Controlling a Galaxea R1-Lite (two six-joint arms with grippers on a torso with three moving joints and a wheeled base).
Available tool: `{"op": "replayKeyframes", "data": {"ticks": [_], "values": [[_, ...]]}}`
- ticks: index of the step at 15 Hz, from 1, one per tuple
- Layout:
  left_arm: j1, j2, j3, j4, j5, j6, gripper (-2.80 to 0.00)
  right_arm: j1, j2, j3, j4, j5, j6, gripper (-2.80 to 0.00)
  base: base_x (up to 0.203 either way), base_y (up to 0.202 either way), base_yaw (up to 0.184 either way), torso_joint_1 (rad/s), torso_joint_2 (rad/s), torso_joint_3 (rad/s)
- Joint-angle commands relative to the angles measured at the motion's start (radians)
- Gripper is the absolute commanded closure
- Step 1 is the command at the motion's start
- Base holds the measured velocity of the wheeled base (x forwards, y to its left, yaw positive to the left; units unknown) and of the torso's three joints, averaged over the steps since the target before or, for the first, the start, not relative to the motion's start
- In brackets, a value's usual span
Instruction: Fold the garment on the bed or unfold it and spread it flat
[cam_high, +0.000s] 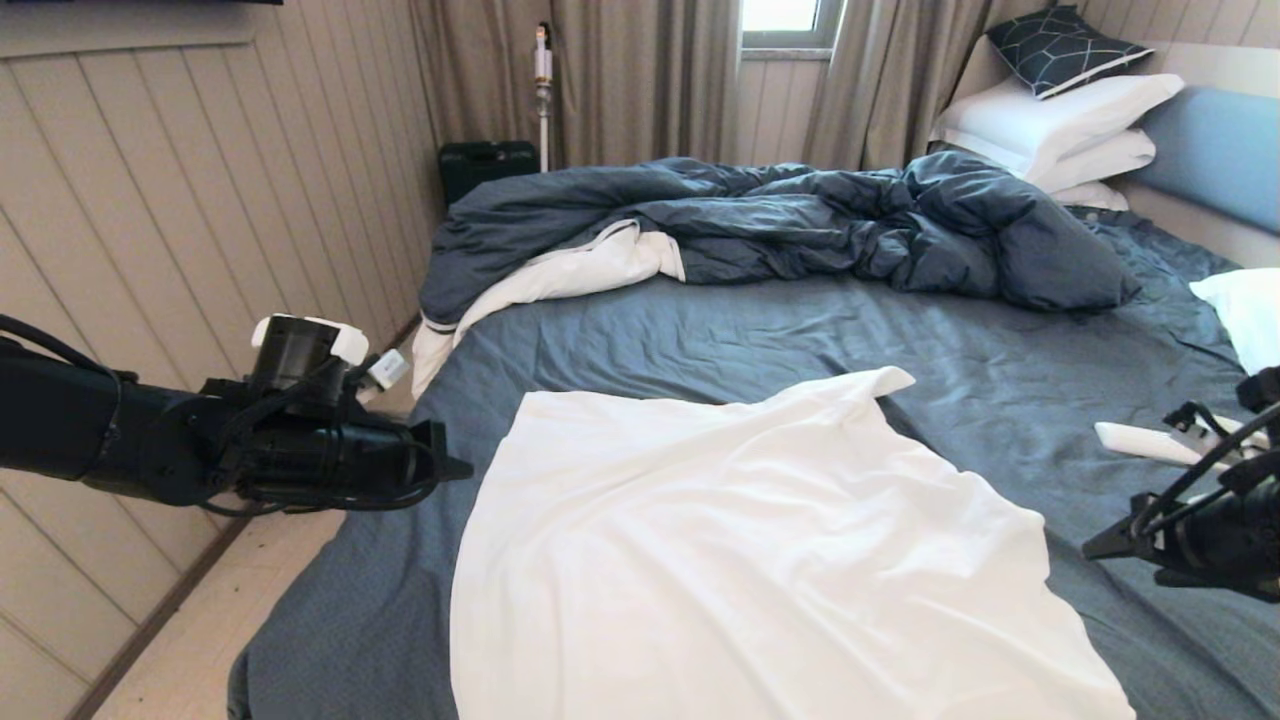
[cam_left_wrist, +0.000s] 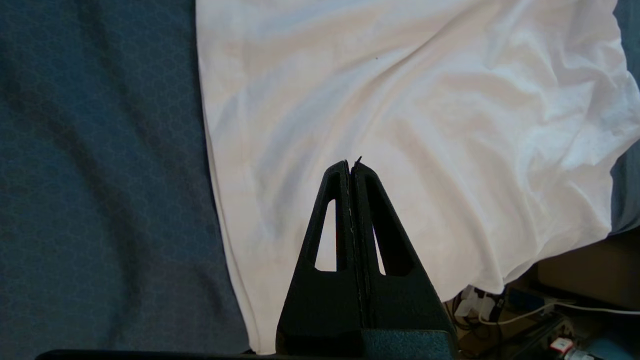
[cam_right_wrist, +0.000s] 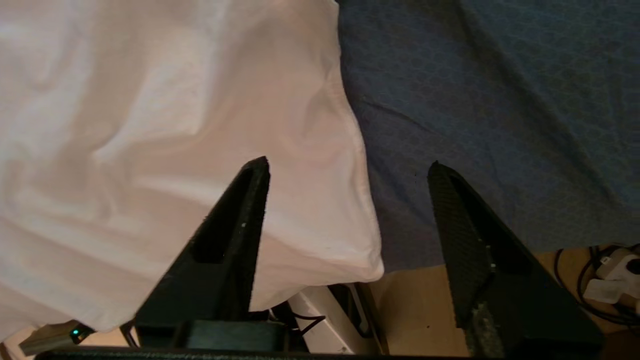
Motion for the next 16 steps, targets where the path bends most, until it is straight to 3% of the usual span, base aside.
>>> {"op": "replayKeyframes", "data": {"ticks": [1, 14, 15, 16], "values": [[-0.003, 0.002, 0.004, -0.001, -0.003, -0.002, 0.00, -0.006, 0.047, 0.024, -0.033, 0.002, -0.004, -2.80, 0.000, 0.000, 0.000, 0.000, 0.00, 0.000], [-0.014, 0.028, 0.002, -0.002, -0.010, -0.002, 0.00, 0.099, 0.286, 0.112, -0.242, -0.009, 0.019, -2.80, 0.000, 0.000, 0.000, 0.000, 0.00, 0.000], [-0.014, 0.033, 0.002, -0.003, -0.009, -0.002, 0.00, 0.107, 0.295, 0.112, -0.244, -0.013, 0.019, -1.81, 0.000, 0.000, 0.000, 0.000, 0.00, 0.000], [-0.014, 0.033, 0.002, -0.003, -0.010, -0.002, 0.00, 0.109, 0.298, 0.115, -0.245, -0.020, 0.021, 0.00, 0.000, 0.000, 0.000, 0.000, 0.00, 0.000]]}}
